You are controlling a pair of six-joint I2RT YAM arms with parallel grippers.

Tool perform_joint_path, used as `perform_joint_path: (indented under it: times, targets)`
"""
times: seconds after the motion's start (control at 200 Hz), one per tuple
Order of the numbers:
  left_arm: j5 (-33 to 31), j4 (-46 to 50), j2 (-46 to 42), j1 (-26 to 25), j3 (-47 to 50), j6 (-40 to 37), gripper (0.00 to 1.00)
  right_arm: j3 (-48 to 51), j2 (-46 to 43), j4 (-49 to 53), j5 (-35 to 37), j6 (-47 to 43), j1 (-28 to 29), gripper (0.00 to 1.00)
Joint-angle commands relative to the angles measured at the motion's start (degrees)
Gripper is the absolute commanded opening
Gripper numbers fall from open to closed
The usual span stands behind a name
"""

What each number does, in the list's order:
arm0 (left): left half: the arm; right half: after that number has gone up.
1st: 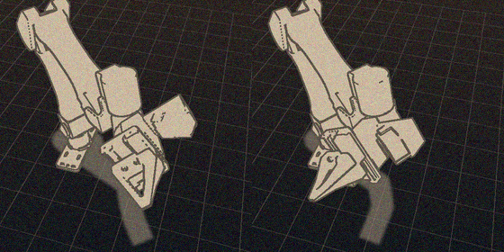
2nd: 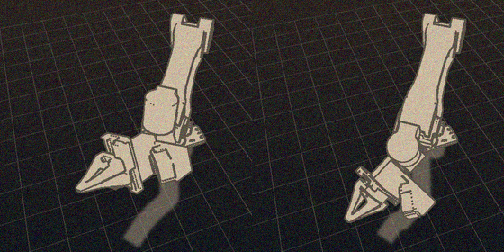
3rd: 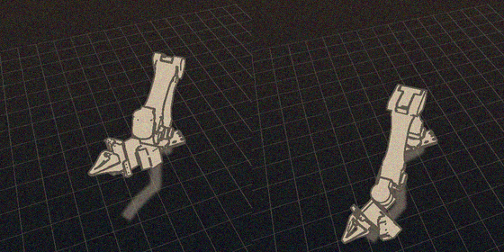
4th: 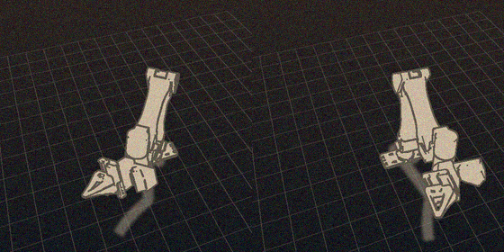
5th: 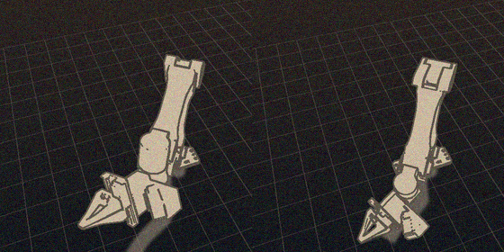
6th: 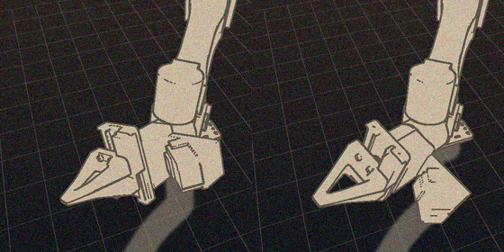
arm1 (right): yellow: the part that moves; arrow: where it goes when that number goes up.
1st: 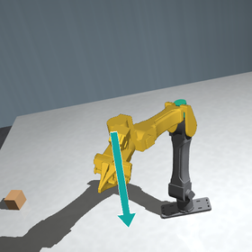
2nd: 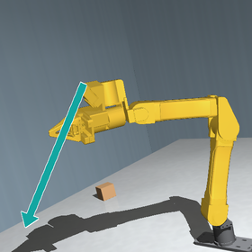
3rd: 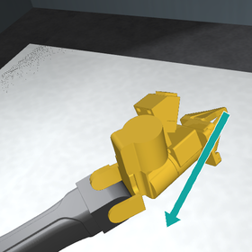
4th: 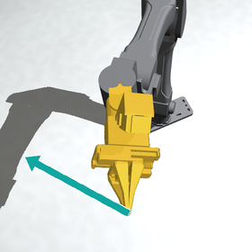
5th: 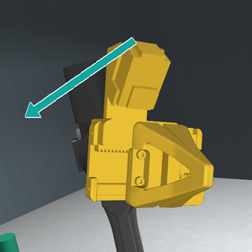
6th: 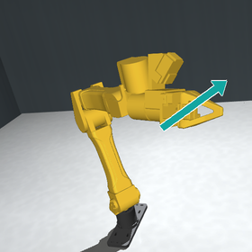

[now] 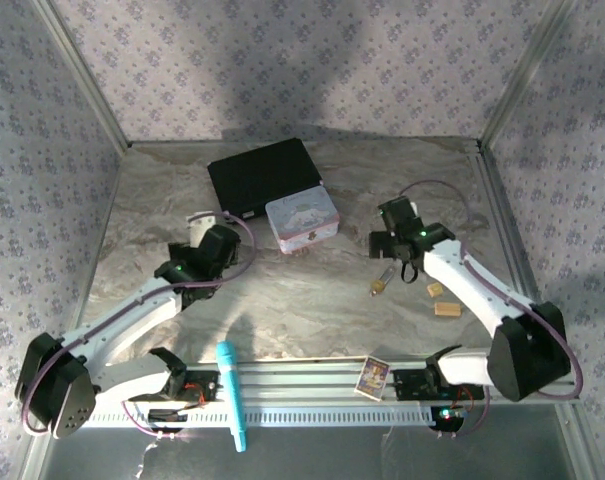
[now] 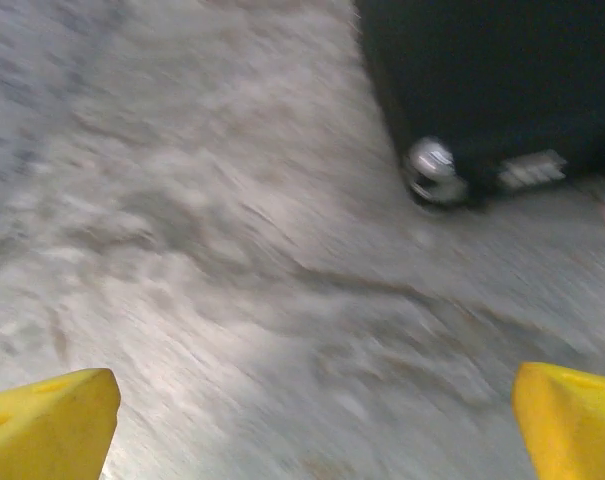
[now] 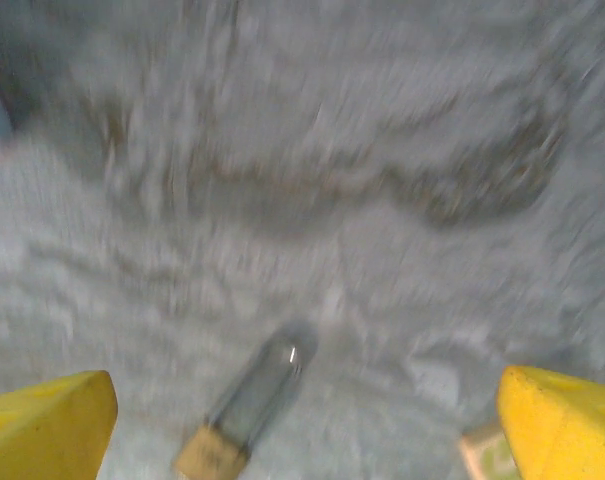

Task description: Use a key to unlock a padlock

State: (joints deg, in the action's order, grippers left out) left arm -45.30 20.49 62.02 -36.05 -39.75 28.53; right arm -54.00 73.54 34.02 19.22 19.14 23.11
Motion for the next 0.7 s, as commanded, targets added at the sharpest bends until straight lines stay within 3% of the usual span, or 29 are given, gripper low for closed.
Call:
perform_joint_path:
  times: [0.0, 0.07, 0.235, 0.375, 0.53, 0.605, 0.695]
  targets:
    - [-12.4, -13.4, -0.7, 3.5, 6.9, -3.5, 0.99, 2.7, -0.6, -13.1, 4.6, -6.6, -3.4, 0.99]
    - [-9.5, -13.7, -1.3, 8.4, 7.7, -2.8, 0.98, 3.9, 0.2, -18.9, 4.5, -10.1, -5.7, 0.99]
    - [-3.8, -23.7, -1.8, 14.2, 10.5, -15.6, 1.0, 14.1, -2.4, -36.9, 8.1, -17.8, -9.8, 0.98]
    - [10.5, -42.9, 0.2, 20.1, 17.9, -29.2, 1.0, 21.4, -3.2, -47.2, 1.0, -14.8, -18.8, 0.98]
    - [22.0, -50.4, 5.3, 29.9, 21.2, -22.9, 1.0, 27.1, 0.2, -60.2, -0.1, -16.8, -19.6, 0.97]
    - [24.6, -54.7, 6.4, 31.4, 21.6, -25.3, 1.0, 30.7, 2.6, -68.6, -0.6, -18.3, -19.7, 0.97]
    - [32.5, -60.5, 9.7, 35.4, 22.0, -24.2, 1.0, 32.7, 6.3, -75.9, -2.3, -20.1, -20.0, 0.97]
